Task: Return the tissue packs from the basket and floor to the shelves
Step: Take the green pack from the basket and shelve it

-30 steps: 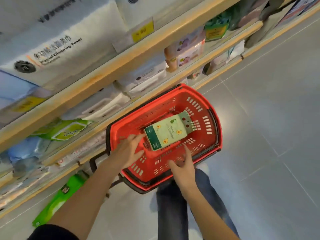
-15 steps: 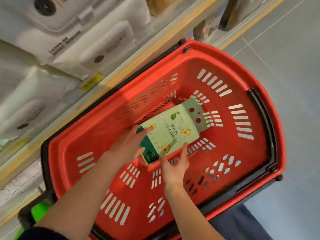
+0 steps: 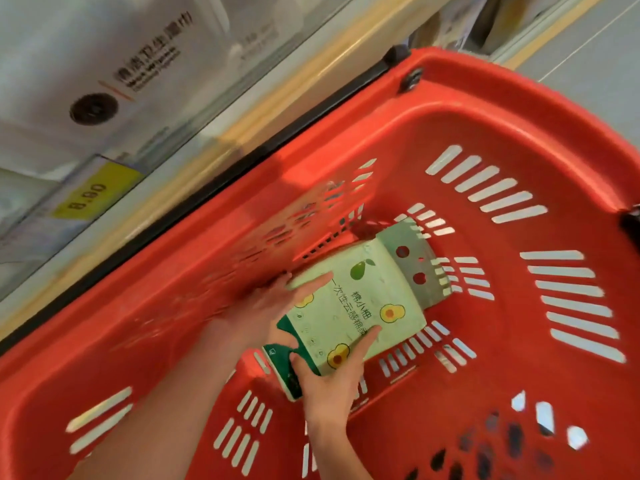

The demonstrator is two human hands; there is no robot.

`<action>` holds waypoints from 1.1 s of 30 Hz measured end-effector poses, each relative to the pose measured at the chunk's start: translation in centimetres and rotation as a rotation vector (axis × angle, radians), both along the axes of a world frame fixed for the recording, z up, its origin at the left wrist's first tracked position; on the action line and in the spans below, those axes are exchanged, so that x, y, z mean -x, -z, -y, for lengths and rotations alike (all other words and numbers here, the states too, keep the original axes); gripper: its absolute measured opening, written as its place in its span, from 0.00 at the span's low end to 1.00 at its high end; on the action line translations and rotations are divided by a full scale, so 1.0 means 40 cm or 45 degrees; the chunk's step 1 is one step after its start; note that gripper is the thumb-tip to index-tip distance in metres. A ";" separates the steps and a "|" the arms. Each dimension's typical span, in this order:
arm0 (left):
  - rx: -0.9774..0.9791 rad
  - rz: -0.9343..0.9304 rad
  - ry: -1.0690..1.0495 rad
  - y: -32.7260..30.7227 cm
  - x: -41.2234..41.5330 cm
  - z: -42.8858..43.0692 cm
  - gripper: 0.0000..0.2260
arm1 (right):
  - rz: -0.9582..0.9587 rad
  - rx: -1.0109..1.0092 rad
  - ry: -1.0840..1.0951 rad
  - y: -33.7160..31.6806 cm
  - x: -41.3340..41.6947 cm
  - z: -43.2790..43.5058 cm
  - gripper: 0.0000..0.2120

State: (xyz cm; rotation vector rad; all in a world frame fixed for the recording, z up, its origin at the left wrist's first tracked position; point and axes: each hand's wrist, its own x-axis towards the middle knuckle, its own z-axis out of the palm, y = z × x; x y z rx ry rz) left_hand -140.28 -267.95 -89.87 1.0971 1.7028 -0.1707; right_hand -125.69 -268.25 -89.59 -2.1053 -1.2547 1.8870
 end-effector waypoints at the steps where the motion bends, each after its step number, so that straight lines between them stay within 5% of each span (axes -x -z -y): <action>1: 0.011 0.020 -0.003 -0.003 0.002 -0.004 0.50 | 0.021 -0.018 -0.021 0.006 0.000 0.004 0.60; 17: 0.121 -0.086 0.063 -0.163 -0.006 -0.047 0.47 | -0.091 0.099 -0.080 -0.067 -0.013 -0.014 0.60; 33: 0.001 -0.113 -0.087 -0.695 -0.071 -0.031 0.50 | -0.170 -0.113 -0.187 -0.606 -0.081 -0.053 0.59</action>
